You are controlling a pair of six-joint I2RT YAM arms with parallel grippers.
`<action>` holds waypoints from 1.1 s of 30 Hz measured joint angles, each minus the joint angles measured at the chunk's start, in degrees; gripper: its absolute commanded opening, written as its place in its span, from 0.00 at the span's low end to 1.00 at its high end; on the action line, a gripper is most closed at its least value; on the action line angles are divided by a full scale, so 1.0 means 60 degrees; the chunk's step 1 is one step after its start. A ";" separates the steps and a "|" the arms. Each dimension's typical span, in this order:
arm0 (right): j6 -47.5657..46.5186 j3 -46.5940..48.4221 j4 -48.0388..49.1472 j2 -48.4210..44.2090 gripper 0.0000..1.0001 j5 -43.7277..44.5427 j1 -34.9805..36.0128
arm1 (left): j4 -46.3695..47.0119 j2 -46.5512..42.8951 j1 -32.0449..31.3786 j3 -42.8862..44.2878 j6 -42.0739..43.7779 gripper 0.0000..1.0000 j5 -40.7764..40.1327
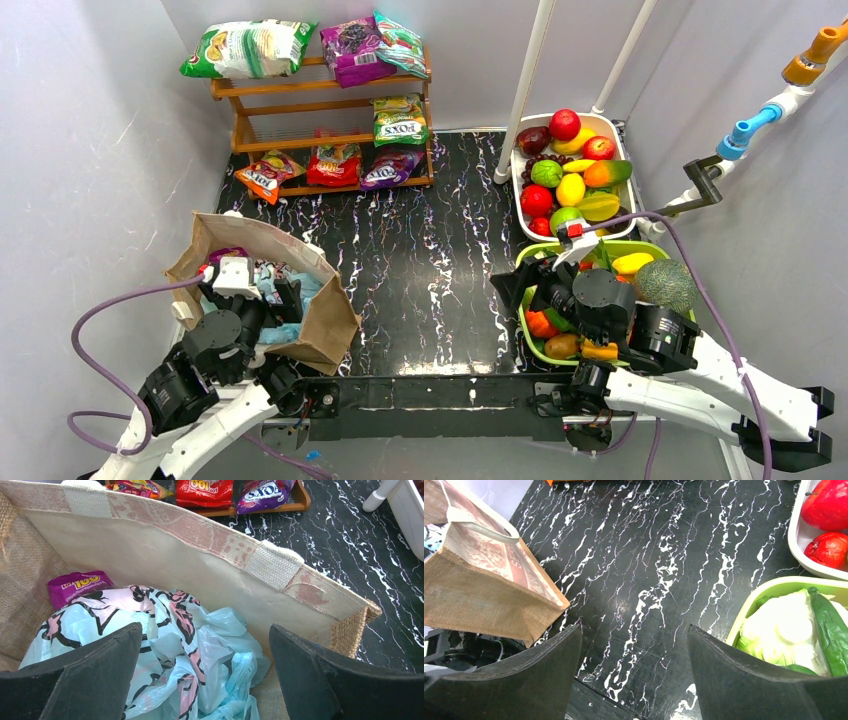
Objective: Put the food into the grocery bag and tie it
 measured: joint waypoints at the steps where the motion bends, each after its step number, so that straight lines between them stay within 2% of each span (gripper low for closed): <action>1: 0.0029 -0.0025 -0.0029 0.0004 0.85 0.0022 0.0000 | 0.0022 -0.0073 0.0000 -0.0011 0.0029 0.98 -0.0018; 14: -0.0113 -0.0331 0.0415 -0.0160 0.87 -0.0488 0.0000 | 0.0142 -0.0120 0.0000 -0.0058 0.0073 0.98 -0.0215; 33: 0.0138 -0.0324 0.0153 -0.0120 0.88 -0.1024 0.0000 | 0.0197 -0.0120 0.0000 -0.0182 0.0120 0.98 -0.0284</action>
